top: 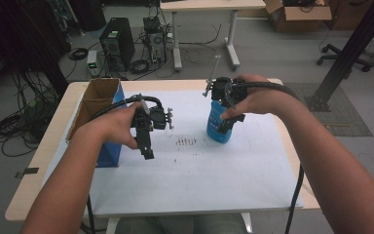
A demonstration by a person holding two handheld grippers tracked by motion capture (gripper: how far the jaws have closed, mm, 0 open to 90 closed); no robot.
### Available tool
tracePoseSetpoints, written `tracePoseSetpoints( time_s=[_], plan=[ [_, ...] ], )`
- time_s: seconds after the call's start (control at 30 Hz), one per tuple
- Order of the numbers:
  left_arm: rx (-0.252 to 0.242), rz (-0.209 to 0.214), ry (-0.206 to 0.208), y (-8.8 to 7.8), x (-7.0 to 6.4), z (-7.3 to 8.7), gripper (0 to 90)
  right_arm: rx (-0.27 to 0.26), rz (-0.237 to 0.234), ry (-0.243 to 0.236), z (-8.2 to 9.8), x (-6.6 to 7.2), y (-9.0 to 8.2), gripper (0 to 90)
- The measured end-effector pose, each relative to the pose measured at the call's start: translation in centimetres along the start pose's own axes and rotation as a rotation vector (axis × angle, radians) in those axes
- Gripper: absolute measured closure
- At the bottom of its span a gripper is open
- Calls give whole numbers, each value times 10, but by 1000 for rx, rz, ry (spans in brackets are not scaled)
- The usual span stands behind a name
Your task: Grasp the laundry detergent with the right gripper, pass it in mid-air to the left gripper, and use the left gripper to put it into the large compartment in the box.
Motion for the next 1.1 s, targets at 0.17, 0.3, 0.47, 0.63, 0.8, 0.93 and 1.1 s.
tracePoseSetpoints(
  time_s=[0.17,0.3,0.47,0.63,0.8,0.93,1.1],
  plan=[
    [5,-8,8,-2,1,-2,4,3,-4,-10,0,-1,1,43],
    [4,-9,13,-2,0,-3,4,-1,-7,-15,-1,-2,1,43],
    [11,-10,13,0,-1,-5,3,-8,-3,-11,0,-2,3,43],
    [15,-13,24,-2,-6,-4,4,-16,-9,9,8,-1,10,43],
    [9,-15,30,-5,-12,-2,4,-31,-13,31,16,1,11,44],
    [15,-23,31,-6,-17,1,4,-49,-13,51,24,2,14,47],
    [19,-36,37,-10,-23,3,4,-72,-13,85,35,2,21,49]
  ],
)
Point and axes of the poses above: each handheld gripper's, and its own axes: y roughly forward along the jaws, z roughly out of its underside, x roughly to its left, the point moved 5 cm from there along y, roughly forward along the jaws, and after that the axes turned 13 degrees about x, right-handed, at the moved point
